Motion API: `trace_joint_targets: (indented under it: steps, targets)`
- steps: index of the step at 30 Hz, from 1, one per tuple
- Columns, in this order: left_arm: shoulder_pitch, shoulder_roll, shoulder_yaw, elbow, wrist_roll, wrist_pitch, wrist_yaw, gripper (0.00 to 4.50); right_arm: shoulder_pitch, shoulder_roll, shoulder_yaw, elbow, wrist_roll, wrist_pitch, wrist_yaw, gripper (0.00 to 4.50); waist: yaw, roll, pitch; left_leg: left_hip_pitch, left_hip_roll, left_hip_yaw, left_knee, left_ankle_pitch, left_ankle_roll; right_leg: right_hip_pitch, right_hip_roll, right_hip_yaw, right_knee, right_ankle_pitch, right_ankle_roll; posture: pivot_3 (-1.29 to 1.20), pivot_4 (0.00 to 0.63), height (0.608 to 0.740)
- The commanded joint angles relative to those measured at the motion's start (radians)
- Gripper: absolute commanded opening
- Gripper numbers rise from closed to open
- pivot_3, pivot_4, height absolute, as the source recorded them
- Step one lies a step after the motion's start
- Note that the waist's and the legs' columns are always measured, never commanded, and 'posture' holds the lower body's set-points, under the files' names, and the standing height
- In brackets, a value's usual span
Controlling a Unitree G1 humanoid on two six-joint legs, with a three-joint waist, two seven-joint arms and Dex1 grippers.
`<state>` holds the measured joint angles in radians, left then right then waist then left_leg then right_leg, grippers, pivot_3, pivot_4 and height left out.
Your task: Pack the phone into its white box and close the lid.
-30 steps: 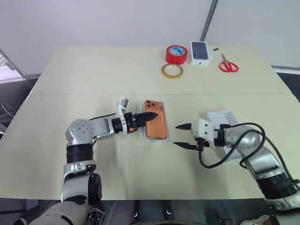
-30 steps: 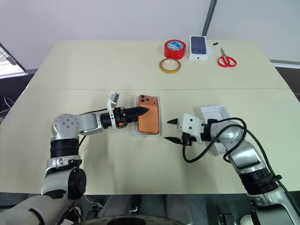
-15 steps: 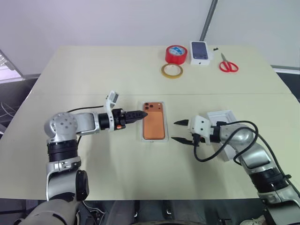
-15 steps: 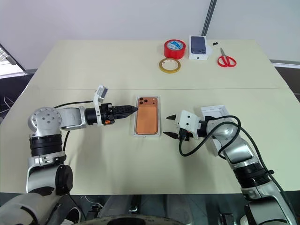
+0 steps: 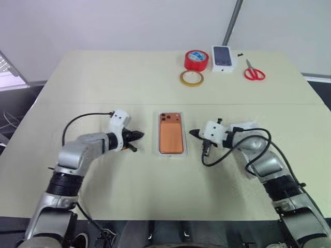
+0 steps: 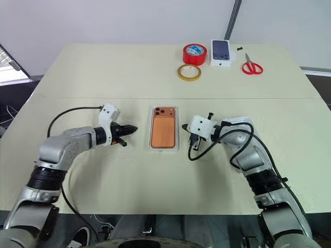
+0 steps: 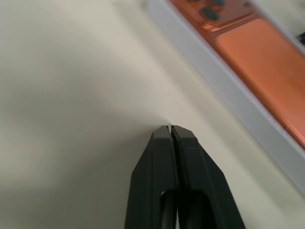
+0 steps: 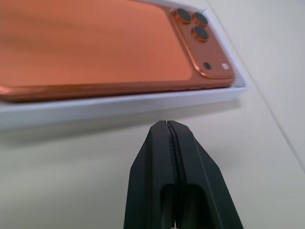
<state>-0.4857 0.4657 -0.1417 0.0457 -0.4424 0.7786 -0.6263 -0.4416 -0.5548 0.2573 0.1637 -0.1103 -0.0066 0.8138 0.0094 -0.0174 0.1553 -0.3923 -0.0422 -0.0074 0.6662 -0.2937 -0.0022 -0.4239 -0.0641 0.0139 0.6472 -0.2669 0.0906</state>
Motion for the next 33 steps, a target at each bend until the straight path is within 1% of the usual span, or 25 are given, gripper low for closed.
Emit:
trace_joint_targets:
  steps: [1, 4, 7, 9, 11, 15, 18, 20, 23, 24, 25, 29, 31, 32, 33]
  targets:
    - [-0.024, -0.042, -0.111, 0.060, 0.075, -0.051, -0.058, 0.06, -0.019, 0.009, 0.045, 0.016, -0.072, -0.035, -0.025, 0.00, 0.002, 0.000, 0.000, 0.000, 0.000, 0.000, 0.000, 0.000, 0.000, 0.000, 0.000, 0.000, 0.000, 0.000, 0.000, 0.00, 0.150, 0.740]
    - [-0.046, -0.093, -0.142, 0.085, 0.097, -0.068, -0.082, 0.06, -0.007, 0.006, 0.042, -0.003, -0.065, -0.033, -0.009, 0.00, 0.002, 0.001, -0.002, 0.001, 0.000, 0.001, 0.001, 0.000, 0.000, 0.001, 0.000, 0.000, 0.000, 0.000, 0.000, 0.00, 0.150, 0.740]
    - [-0.057, -0.137, -0.159, 0.042, 0.063, -0.025, -0.140, 0.06, 0.026, -0.029, 0.007, -0.056, -0.032, -0.014, 0.024, 0.00, 0.008, 0.002, -0.003, 0.001, 0.000, 0.000, 0.001, -0.001, 0.002, 0.003, 0.000, 0.000, 0.000, 0.000, 0.000, 0.00, 0.150, 0.740]
    - [-0.074, -0.175, -0.177, 0.032, 0.063, -0.020, -0.163, 0.06, 0.096, -0.089, -0.043, -0.138, 0.024, 0.009, 0.078, 0.00, 0.015, 0.002, -0.003, 0.001, -0.001, 0.000, 0.003, -0.002, 0.004, 0.004, 0.000, 0.000, 0.000, 0.000, 0.000, 0.00, 0.150, 0.740]
    - [-0.089, -0.205, -0.204, 0.028, 0.073, -0.018, -0.188, 0.06, 0.167, -0.141, -0.095, -0.214, 0.068, 0.047, 0.108, 0.00, 0.034, 0.002, -0.003, 0.000, -0.002, -0.001, 0.004, -0.003, 0.006, 0.005, -0.001, 0.000, -0.001, 0.000, 0.000, 0.00, 0.150, 0.740]
    - [-0.125, -0.270, -0.246, 0.060, 0.093, -0.026, -0.227, 0.06, 0.307, -0.237, -0.178, -0.325, 0.121, 0.080, 0.150, 0.00, 0.032, 0.002, -0.002, -0.002, -0.002, -0.001, 0.008, -0.006, 0.010, 0.006, -0.001, 0.000, -0.003, 0.000, 0.000, 0.00, 0.150, 0.740]
    - [-0.149, -0.304, -0.263, 0.093, 0.104, -0.040, -0.259, 0.06, 0.377, -0.274, -0.232, -0.390, 0.156, 0.114, 0.162, 0.00, 0.027, 0.002, -0.002, -0.001, -0.002, -0.001, 0.013, -0.010, 0.018, 0.009, -0.001, 0.000, -0.004, 0.000, 0.000, 0.00, 0.150, 0.740]
    - [-0.164, -0.324, -0.279, 0.108, 0.107, -0.052, -0.292, 0.06, 0.416, -0.297, -0.278, -0.410, 0.167, 0.127, 0.163, 0.00, 0.025, 0.003, -0.002, 0.000, -0.001, -0.001, 0.013, -0.010, 0.018, 0.010, -0.001, 0.000, -0.005, 0.000, 0.001, 0.00, 0.150, 0.740]
    - [-0.174, -0.346, -0.284, 0.138, 0.129, -0.073, -0.297, 0.06, 0.438, -0.322, -0.311, -0.405, 0.157, 0.115, 0.157, 0.00, 0.025, 0.003, -0.002, 0.000, 0.000, -0.001, 0.013, -0.010, 0.018, 0.010, 0.000, 0.000, -0.004, 0.000, 0.001, 0.00, 0.150, 0.740]
    - [-0.178, -0.349, -0.283, 0.154, 0.139, -0.085, -0.299, 0.06, 0.453, -0.333, -0.322, -0.424, 0.205, 0.177, 0.193, 0.00, 0.024, 0.003, -0.002, 0.000, 0.000, 0.000, 0.014, -0.010, 0.018, 0.010, 0.000, 0.000, -0.004, 0.000, 0.001, 0.00, 0.150, 0.740]
    - [-0.181, -0.351, -0.278, 0.169, 0.150, -0.102, -0.298, 0.06, 0.463, -0.341, -0.330, -0.438, 0.228, 0.198, 0.213, 0.00, 0.025, 0.003, -0.002, 0.000, 0.000, 0.000, 0.014, -0.010, 0.018, 0.010, 0.000, 0.000, -0.004, 0.000, 0.001, 0.00, 0.150, 0.740]
    - [-0.182, -0.328, -0.247, 0.171, 0.150, -0.097, -0.309, 0.06, 0.441, -0.346, -0.355, -0.402, 0.180, 0.157, 0.164, 0.00, 0.023, 0.004, -0.001, -0.001, 0.000, 0.000, 0.014, -0.010, 0.018, 0.010, 0.000, 0.000, -0.004, 0.000, 0.001, 0.00, 0.150, 0.740]
    - [-0.179, -0.296, -0.226, 0.174, 0.165, -0.120, -0.300, 0.06, 0.458, -0.364, -0.371, -0.410, 0.195, 0.156, 0.184, 0.00, 0.023, 0.004, -0.001, -0.001, 0.000, 0.000, 0.014, -0.010, 0.018, 0.010, 0.000, 0.000, -0.004, 0.000, 0.001, 0.00, 0.150, 0.740]
    - [-0.178, -0.275, -0.201, 0.177, 0.162, -0.119, -0.295, 0.06, 0.459, -0.365, -0.398, -0.427, 0.246, 0.204, 0.202, 0.00, 0.024, 0.004, -0.001, 0.000, 0.000, 0.000, 0.014, -0.010, 0.018, 0.010, 0.000, 0.000, -0.004, 0.000, 0.001, 0.00, 0.150, 0.740]
    - [-0.177, -0.256, -0.183, 0.178, 0.159, -0.120, -0.295, 0.01, 0.459, -0.366, -0.421, -0.439, 0.283, 0.238, 0.214, 0.25, 0.023, 0.004, -0.001, -0.001, 0.000, 0.000, 0.014, -0.010, 0.018, 0.010, 0.000, 0.000, -0.004, 0.000, 0.001, 0.00, 0.150, 0.740]
